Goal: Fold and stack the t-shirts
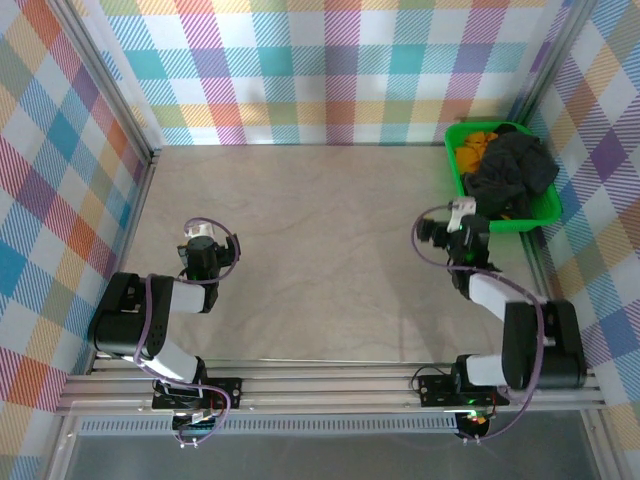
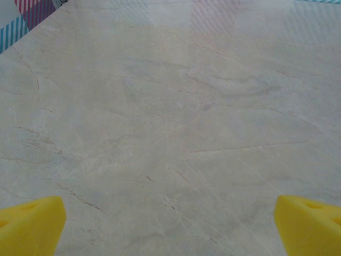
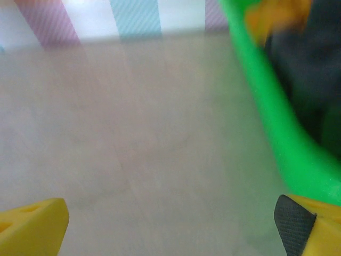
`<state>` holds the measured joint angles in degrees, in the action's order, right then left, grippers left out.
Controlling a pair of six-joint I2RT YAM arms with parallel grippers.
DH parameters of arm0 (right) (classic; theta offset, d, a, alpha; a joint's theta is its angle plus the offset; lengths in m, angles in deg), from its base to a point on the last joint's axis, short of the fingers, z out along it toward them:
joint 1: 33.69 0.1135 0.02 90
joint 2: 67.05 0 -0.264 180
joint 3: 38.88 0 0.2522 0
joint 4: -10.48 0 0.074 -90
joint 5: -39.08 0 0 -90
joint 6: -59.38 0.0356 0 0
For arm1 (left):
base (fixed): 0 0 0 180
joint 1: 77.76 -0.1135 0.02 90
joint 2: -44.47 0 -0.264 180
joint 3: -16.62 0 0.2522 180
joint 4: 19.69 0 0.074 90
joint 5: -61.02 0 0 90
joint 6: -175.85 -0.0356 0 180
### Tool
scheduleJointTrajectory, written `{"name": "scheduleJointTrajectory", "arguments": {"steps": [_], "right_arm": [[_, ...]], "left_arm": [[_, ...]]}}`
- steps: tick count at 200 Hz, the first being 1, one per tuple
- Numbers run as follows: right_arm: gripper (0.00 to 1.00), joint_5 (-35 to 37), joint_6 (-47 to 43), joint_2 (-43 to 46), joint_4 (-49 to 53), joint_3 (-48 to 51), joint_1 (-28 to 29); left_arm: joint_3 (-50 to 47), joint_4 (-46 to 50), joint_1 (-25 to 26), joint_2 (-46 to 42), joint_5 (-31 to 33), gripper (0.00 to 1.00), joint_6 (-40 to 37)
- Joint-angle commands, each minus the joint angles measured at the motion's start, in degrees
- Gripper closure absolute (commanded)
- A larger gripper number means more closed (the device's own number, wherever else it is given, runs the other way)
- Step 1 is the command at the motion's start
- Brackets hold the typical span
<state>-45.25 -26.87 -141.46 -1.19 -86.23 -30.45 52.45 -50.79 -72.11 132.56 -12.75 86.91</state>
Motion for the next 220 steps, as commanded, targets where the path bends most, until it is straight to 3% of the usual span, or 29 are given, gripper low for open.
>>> {"name": "scheduleJointTrajectory", "arguments": {"steps": [1,14,21,31,38,42,54,78,93,126,152,170,190,220], "right_arm": [[0.00,8.2,9.1,4.3,17.1,-17.7,2.3],[0.00,15.4,23.6,1.0,40.8,-32.5,1.8],[0.00,16.0,27.9,-1.2,44.8,-36.8,0.4],[0.00,9.1,27.3,-4.3,43.1,-40.4,-3.0],[0.00,11.4,28.3,-6.6,43.9,-43.3,-3.8],[0.01,13.6,28.8,-7.9,44.3,-44.8,-4.2],[0.04,16.7,31.2,-11.7,44.2,-48.0,-6.5],[0.06,15.3,35.8,-20.1,44.0,-54.3,-12.5],[0.08,13.3,37.9,-25.3,44.0,-57.8,-15.4],[0.07,12.0,41.7,-34.8,48.3,-62.7,-18.2],[0.07,10.1,46.6,-38.2,52.4,-61.8,-18.5],[0.10,8.2,49.8,-38.4,49.2,-57.7,-18.5],[0.26,4.1,50.2,-39.4,42.5,-55.1,-18.7],[0.79,-2.1,49.6,-39.9,39.5,-57.1,-18.8]], "left_arm": [[7.0,14.1,4.1,-9.3,4.3,0.00,-3.9],[11.8,17.7,5.2,-13.4,5.3,0.00,1.9],[14.9,20.4,5.4,-14.7,7.9,0.00,9.1],[24.7,42.2,4.7,-15.7,11.1,0.00,26.1],[32.9,60.5,3.9,-15.2,15.3,0.00,40.5],[35.9,64.3,3.3,-14.4,15.4,0.00,44.3],[39.0,57.8,0.5,-12.0,1.3,0.00,42.1],[45.5,51.1,1.6,-8.1,-14.4,0.00,40.0],[49.6,51.4,4.3,-7.0,-19.6,0.00,37.0],[53.7,55.9,10.3,-6.8,-25.3,0.03,32.4],[52.0,57.9,13.4,-8.8,-25.0,0.04,33.1],[50.4,58.3,14.6,-9.9,-24.7,0.05,33.9],[50.0,59.6,15.3,-10.5,-24.3,0.06,34.1],[50.2,60.3,15.3,-10.5,-24.6,0.11,33.4]]}}
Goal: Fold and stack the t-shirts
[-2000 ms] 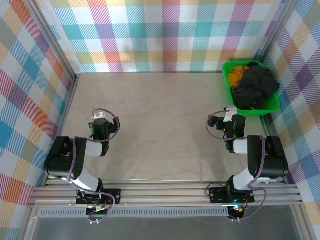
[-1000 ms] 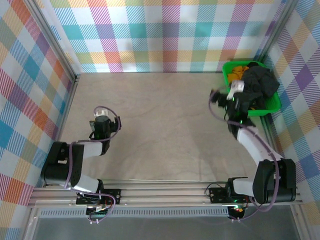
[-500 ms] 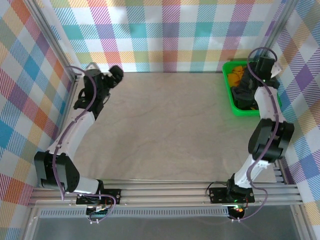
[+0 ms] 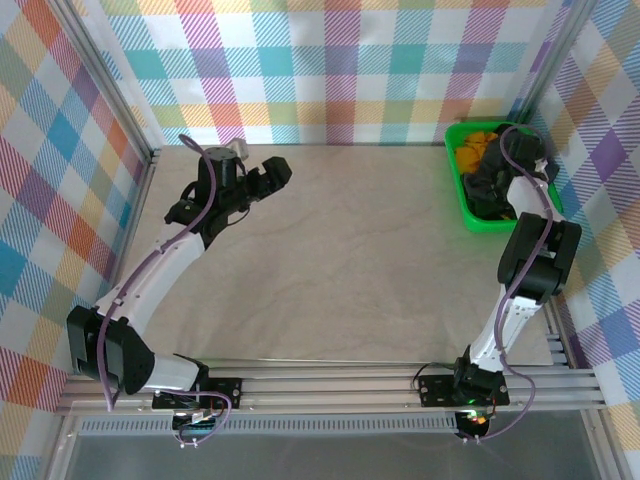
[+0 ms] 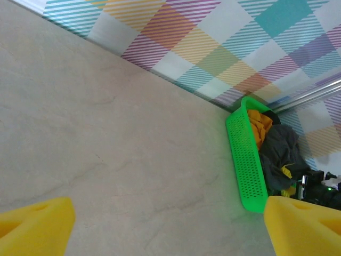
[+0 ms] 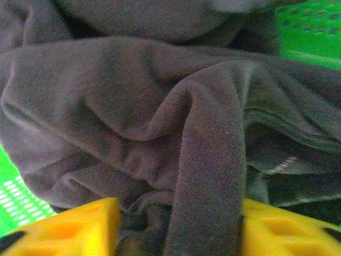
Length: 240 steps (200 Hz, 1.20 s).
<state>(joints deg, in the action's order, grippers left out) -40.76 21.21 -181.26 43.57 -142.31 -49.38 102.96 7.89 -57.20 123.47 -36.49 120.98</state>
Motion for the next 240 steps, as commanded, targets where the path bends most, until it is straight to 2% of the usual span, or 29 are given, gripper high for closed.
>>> {"name": "scheduleJointTrajectory", "arguments": {"steps": [1,12,17,55,96,127,159,175,191,212,231,240], "right_arm": [[0.81,-6.7,1.7,0.0,-5.5,-1.0,0.2],[0.96,-6.7,3.2,2.3,-7.0,0.7,0.3],[1.00,-6.0,3.9,3.6,-7.2,1.7,0.3],[1.00,1.9,1.4,16.7,-9.9,7.1,4.5],[1.00,5.7,-6.8,24.5,-11.0,-0.8,9.4],[1.00,3.3,-12.5,25.6,-14.8,-10.9,11.7],[1.00,-4.1,-16.3,25.1,-19.2,-18.9,15.8],[1.00,-7.2,-17.6,24.5,-18.7,-21.3,20.2],[1.00,-7.6,-19.9,24.9,-17.9,-20.7,27.2],[1.00,-3.4,-22.5,25.4,-17.0,-16.5,38.7],[1.00,-0.9,-19.3,23.9,-17.9,-10.1,46.7],[0.79,-2.6,-17.4,21.6,-17.6,-8.3,50.0]], "left_arm": [[-0.3,1.6,0.4,-1.3,-0.9,0.11,-0.7],[-0.2,1.6,0.4,-1.1,-1.1,0.13,-0.8],[-0.1,1.6,0.4,-0.9,-1.4,0.13,-0.8],[0.0,1.6,0.5,0.9,-2.1,0.18,0.0],[1.8,3.6,0.8,4.7,-3.6,0.18,0.7],[4.5,4.5,1.2,7.5,-4.7,0.19,0.5],[5.6,6.7,1.4,7.5,-2.5,0.17,0.4],[6.1,9.1,1.4,6.9,0.1,0.16,0.1],[6.8,11.8,1.4,6.2,3.2,0.15,-0.5],[7.6,15.1,1.4,4.8,7.8,0.13,-1.1],[10.0,22.2,1.3,4.3,16.4,0.10,0.2],[11.6,26.8,1.4,4.3,21.5,0.10,1.1]]}}
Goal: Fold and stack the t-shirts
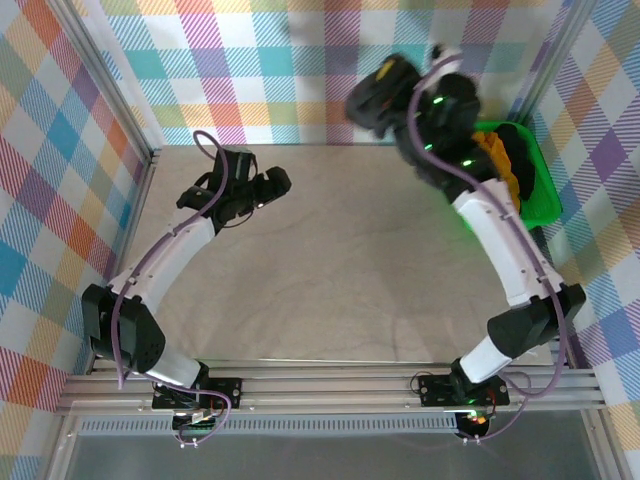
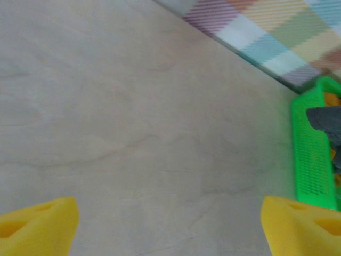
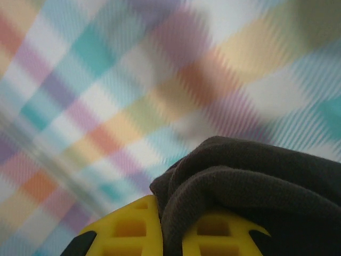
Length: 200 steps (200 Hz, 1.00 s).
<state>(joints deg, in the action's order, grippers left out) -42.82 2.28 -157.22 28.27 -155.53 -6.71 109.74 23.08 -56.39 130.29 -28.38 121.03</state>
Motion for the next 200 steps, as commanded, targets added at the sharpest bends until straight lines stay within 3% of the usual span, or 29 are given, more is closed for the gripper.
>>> {"name": "scheduleJointTrajectory", "arguments": {"steps": [1,16,28,39,58,76,117,136,162,181,200], "right_arm": [[0.76,-0.9,1.6,-2.8,-2.3,5.0,7.7],[0.42,-9.3,3.7,-8.6,-1.8,5.6,11.8],[0.29,-15.3,5.4,-12.5,-0.6,5.8,13.5],[0.24,-16.9,7.8,-13.1,-0.7,8.2,13.1],[0.25,-16.3,9.4,-10.8,-2.8,14.1,9.2],[0.29,-15.9,8.2,-9.7,2.1,15.1,4.9],[0.37,-13.8,6.8,-11.8,11.2,18.2,-3.5],[0.39,-13.4,6.8,-13.3,10.6,19.7,-5.5],[0.39,-13.7,7.6,-16.0,11.2,19.1,-7.4],[0.39,-13.9,9.2,-16.2,10.4,19.9,-8.7],[0.39,-14.6,10.1,-16.0,10.1,20.2,-9.7]], "left_arm": [[4.9,12.1,0.6,-2.6,14.0,0.10,1.2],[6.2,17.0,0.6,-3.4,20.5,0.09,2.3],[6.2,19.3,0.6,-4.7,24.4,0.09,3.2],[5.5,20.0,0.5,-6.4,26.0,0.10,3.6],[3.6,20.8,0.5,-8.4,24.8,0.10,3.8],[1.6,20.9,0.5,-8.3,20.2,0.11,4.9],[-3.3,11.4,1.5,1.6,-6.0,0.22,7.8],[-0.8,9.3,5.4,10.1,-10.7,0.22,8.5],[9.8,10.7,12.6,22.1,-10.6,0.18,2.8],[19.9,19.9,16.4,32.1,-4.0,0.17,-0.7],[24.2,25.0,17.0,38.9,2.8,0.17,-0.1]]}}
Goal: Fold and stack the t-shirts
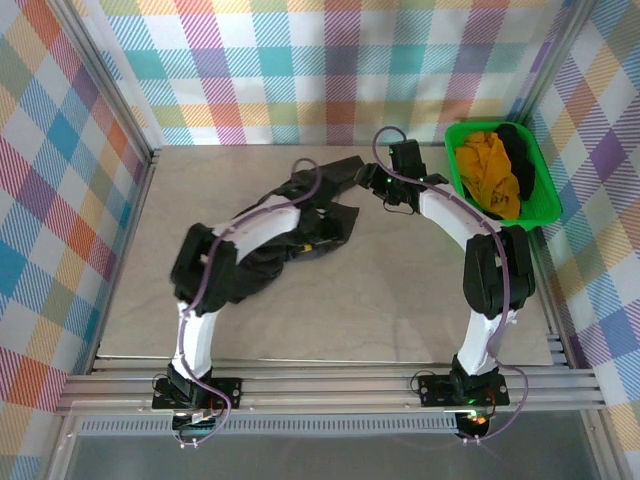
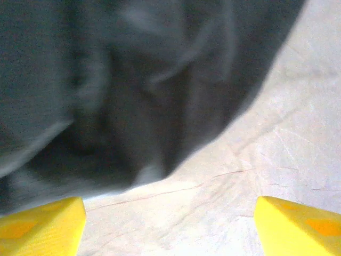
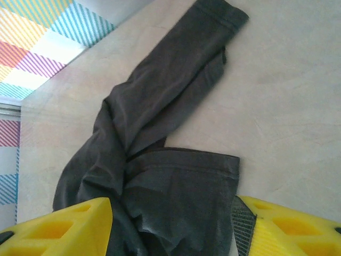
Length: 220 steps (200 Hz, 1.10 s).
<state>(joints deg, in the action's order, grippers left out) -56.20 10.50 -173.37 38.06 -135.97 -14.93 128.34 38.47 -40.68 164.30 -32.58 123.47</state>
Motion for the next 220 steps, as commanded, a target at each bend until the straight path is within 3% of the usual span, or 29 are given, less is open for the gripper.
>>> {"name": "scheduleJointTrajectory", "arguments": {"steps": [1,23,55,72,94,141,170,191,220], "right_arm": [[0.39,-1.3,1.9,0.3,0.4,0.6,-1.5],[0.39,-1.7,1.9,0.9,0.8,0.7,-1.7],[0.38,-1.8,1.9,1.5,1.1,1.5,-2.1],[0.38,-1.8,1.9,0.9,1.9,1.1,-2.2],[0.39,-1.5,2.3,0.3,2.5,0.9,-2.2],[0.45,1.2,4.5,-0.4,5.9,1.4,-2.2],[0.45,-1.0,7.0,-4.3,4.8,0.6,-1.0],[0.45,-3.1,9.5,-9.9,5.6,-3.7,1.2],[0.45,-5.0,16.4,-15.8,3.7,-7.3,4.4]], "left_arm": [[5.7,9.6,1.2,5.0,7.3,0.17,-2.6],[6.5,9.5,1.2,8.1,11.3,0.21,-3.2],[5.5,9.5,1.2,9.2,11.1,0.33,-0.2],[3.3,8.6,1.2,8.2,11.0,0.55,-0.1],[-1.8,8.4,1.2,5.1,12.8,1.00,-0.6],[-26.8,2.5,-0.9,-17.7,12.0,1.00,-1.4],[-39.2,2.1,-5.4,-33.4,12.2,1.00,-1.1],[-43.4,-1.8,-10.2,-42.7,8.2,1.00,-1.8],[-42.2,-2.5,-16.0,-51.9,8.7,1.00,0.1]]}}
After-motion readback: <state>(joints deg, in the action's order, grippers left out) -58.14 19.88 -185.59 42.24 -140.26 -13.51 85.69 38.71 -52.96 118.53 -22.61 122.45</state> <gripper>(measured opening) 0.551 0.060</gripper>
